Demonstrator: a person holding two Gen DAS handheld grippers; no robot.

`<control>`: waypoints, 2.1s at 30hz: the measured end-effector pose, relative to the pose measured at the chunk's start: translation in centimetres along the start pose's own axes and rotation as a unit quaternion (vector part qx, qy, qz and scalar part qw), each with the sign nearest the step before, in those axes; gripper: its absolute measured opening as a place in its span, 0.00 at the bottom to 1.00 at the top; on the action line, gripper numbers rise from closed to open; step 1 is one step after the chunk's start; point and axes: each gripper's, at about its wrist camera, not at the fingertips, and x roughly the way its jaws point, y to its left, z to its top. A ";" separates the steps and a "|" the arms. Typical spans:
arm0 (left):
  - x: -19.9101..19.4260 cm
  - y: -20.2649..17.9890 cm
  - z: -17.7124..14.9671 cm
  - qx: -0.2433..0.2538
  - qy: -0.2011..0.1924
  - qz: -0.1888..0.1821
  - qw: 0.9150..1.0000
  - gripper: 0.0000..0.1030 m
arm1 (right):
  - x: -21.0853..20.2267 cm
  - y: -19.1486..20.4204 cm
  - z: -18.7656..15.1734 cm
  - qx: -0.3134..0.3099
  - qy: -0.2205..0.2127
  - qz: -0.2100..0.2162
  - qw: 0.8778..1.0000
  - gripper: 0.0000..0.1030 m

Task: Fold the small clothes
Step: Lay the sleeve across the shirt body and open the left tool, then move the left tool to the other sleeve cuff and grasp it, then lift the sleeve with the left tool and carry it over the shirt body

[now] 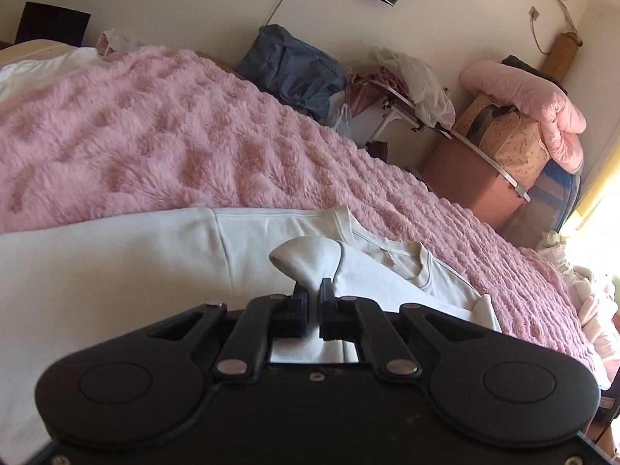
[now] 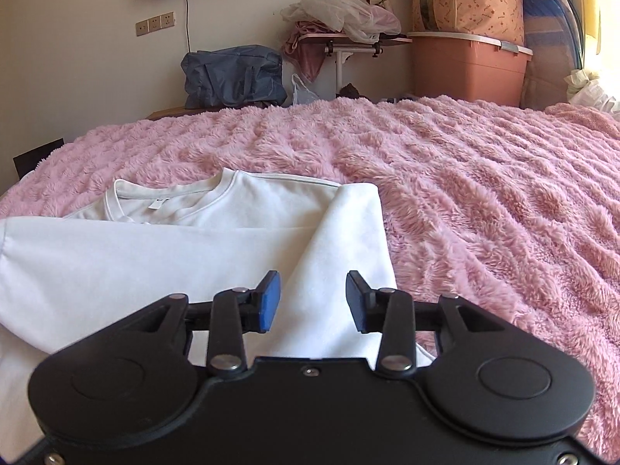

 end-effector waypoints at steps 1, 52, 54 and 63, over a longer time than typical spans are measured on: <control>0.1 0.4 -0.4 -0.007 0.011 0.005 1.000 0.02 | 0.2 0.0 -0.1 -0.001 0.002 -0.001 1.000 0.40; -29.2 21.9 -7.1 -0.336 -0.110 0.341 0.871 0.49 | -5.0 21.0 -2.1 -0.107 0.043 0.175 0.978 0.55; -28.7 22.6 -7.0 -0.340 -0.115 0.334 0.872 0.47 | -4.8 21.1 -2.3 -0.111 0.048 0.174 0.977 0.55; -28.6 22.1 -6.1 -0.311 -0.156 0.304 0.887 0.07 | -4.1 22.0 -2.8 -0.120 0.061 0.169 0.976 0.55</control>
